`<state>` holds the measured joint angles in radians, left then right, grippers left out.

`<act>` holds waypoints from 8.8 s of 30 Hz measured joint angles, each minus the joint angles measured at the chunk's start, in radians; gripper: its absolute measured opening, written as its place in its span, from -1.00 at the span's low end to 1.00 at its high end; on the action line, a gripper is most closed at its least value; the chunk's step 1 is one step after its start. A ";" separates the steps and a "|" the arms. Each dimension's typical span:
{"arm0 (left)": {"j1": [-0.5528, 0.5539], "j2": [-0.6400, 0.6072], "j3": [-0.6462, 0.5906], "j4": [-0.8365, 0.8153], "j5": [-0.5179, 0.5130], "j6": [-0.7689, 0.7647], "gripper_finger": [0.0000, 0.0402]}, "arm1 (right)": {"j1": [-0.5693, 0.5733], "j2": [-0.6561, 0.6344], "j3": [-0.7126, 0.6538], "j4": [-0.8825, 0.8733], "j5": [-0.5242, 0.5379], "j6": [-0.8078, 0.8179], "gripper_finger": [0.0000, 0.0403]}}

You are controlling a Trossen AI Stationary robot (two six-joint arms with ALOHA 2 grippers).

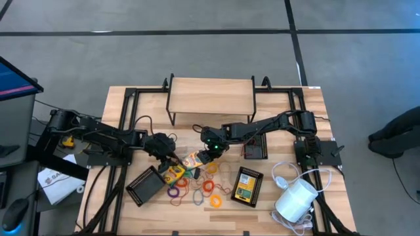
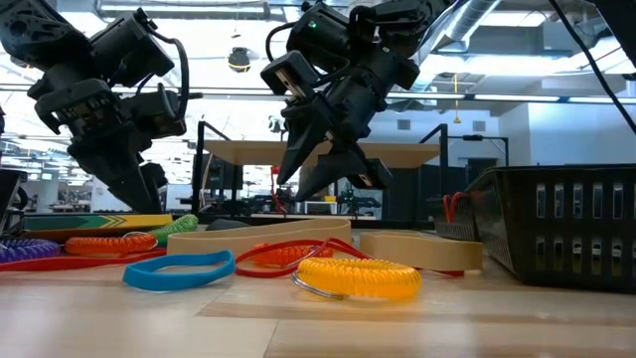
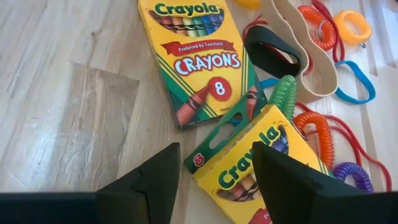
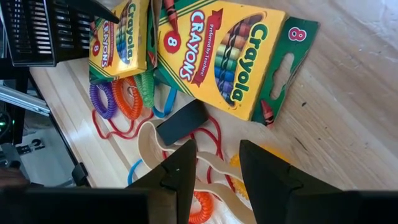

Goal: Pick & Place Office Desk Supplies
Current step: Put the left crayon box into the bottom right black bin

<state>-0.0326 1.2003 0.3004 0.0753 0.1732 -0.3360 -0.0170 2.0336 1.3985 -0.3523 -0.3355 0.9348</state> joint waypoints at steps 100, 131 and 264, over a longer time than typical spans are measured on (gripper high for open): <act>0.000 0.196 0.000 0.287 0.120 -0.090 -0.27 | -0.003 0.000 0.000 0.002 0.000 -0.003 -0.40; 0.000 0.196 0.000 0.301 0.119 -0.088 -0.97 | -0.003 0.000 0.000 0.002 0.000 0.000 -0.40; -0.034 0.314 0.008 0.470 0.192 0.014 -0.95 | 0.006 0.000 0.000 -0.002 -0.005 0.000 -0.40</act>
<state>-0.0669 1.5146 0.3081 0.5454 0.3647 -0.3220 -0.0112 2.0335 1.3983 -0.3542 -0.3401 0.9348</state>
